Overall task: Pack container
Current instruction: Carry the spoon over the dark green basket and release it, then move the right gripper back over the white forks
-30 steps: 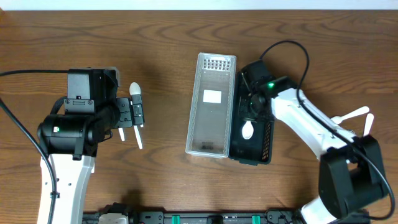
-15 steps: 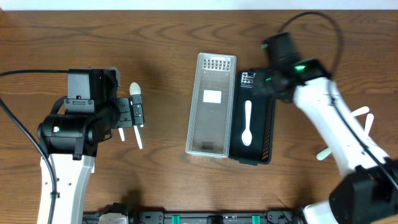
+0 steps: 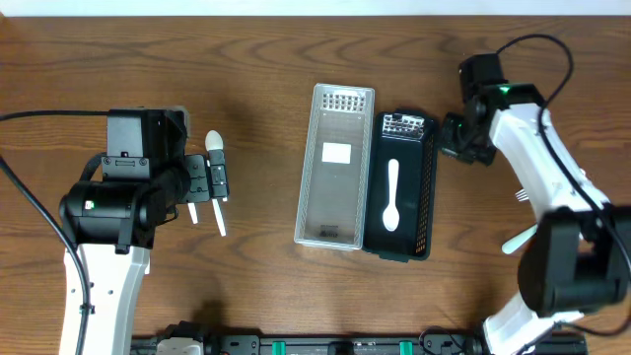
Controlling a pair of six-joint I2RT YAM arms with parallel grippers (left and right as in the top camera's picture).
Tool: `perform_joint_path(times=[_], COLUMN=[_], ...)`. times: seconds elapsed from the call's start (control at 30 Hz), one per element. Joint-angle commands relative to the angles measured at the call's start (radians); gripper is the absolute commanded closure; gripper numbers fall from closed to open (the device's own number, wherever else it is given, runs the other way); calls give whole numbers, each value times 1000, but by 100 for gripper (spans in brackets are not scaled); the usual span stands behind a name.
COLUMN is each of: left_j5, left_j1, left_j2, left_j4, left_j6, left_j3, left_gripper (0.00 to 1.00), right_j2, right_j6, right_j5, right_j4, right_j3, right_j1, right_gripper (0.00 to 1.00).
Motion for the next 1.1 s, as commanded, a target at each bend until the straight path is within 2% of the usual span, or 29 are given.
perform_joint_path(times=[0.0,0.13,0.43,0.6,0.8,0.93,1.07], left_j5=[-12,-13,-13,-13,-13,-13,-13], left_j1=[-3,-3,-3,-3,-3,-3,-3], left_j2=[2,2,2,2,2,2,2], left_j4=[-5,-5,-5,-5,1,6,6], left_j6=[13,13,13,13,13,13,13], left_j3=[19,19,19,19,19,19,19], left_gripper=[2,2,2,2,2,2,2], right_j2=[46,80,82,82,48,-24,-98], right_j6=[-22,-38,-172,-168,-74,42,201], right_j5=[-31,-55,-235,-222,-73,50,91], right_j4=[6,24,141,142,87,-39,-128], right_j3=[-10,-10,-10,-10,16,64,66], right_j1=[10,11,11,-1,-73,-168,-290], right_gripper=[93,92,90,87,85,79,55])
